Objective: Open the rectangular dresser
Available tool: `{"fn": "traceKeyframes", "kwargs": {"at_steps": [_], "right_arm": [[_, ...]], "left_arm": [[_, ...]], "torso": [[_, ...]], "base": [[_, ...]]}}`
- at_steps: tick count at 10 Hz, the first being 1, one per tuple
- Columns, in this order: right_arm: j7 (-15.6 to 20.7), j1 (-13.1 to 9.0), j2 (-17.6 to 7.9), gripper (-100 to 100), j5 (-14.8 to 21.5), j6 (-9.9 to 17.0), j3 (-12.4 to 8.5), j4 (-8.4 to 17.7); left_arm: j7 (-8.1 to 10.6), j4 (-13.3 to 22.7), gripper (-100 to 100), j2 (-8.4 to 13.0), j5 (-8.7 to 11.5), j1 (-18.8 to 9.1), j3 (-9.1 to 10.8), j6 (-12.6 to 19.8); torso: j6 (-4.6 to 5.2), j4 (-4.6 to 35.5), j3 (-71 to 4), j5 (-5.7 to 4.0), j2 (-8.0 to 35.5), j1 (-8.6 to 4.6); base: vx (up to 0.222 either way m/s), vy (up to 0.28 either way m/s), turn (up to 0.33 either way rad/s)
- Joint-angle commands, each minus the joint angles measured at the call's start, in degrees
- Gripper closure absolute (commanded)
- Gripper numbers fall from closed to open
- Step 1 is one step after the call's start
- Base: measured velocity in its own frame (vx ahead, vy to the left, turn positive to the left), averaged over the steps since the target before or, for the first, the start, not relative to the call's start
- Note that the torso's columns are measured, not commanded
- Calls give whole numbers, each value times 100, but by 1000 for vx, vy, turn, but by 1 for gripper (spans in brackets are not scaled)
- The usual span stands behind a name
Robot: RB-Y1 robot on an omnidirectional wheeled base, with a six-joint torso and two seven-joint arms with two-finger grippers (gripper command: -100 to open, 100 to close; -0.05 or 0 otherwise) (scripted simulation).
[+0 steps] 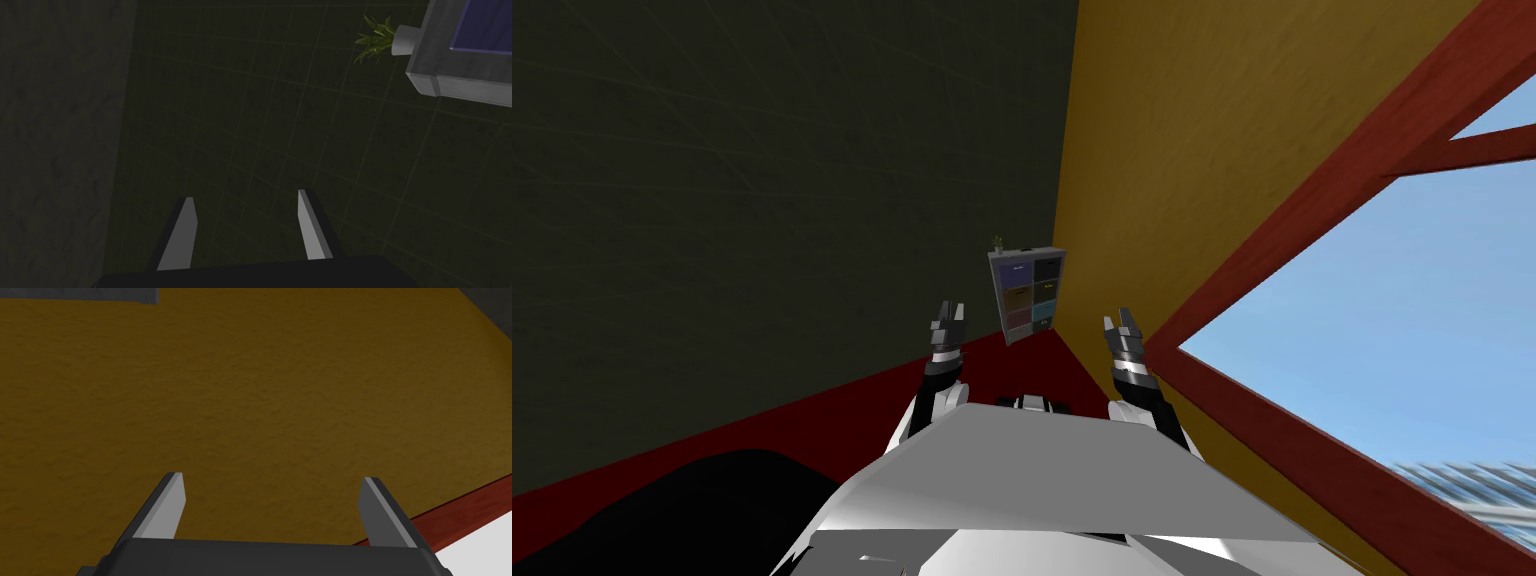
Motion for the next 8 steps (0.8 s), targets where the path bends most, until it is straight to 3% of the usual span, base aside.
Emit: {"fn": "traceKeyframes", "kwargs": {"at_steps": [1, 3, 8], "right_arm": [[168, -80, -190, -100, 59, 4, -25, 97], [411, -195, -365, -100, 144, 9, -60, 232], [1155, -534, -741, -100, 401, 18, -167, 604]], "left_arm": [[0, 0, 0, 0, 0, 0, 0, 0], [0, 3, 0, -1, 0, 1, -1, 1], [0, 3, 0, -1, 0, 1, -1, 1]], "torso": [[0, 423, -846, 0, 423, 0], [0, 666, -1356, 5, 664, 18], [1, 692, -1383, -1, 691, -7]], "base": [[16, 30, 41], [22, 70, 37], [24, 72, 44]]}}
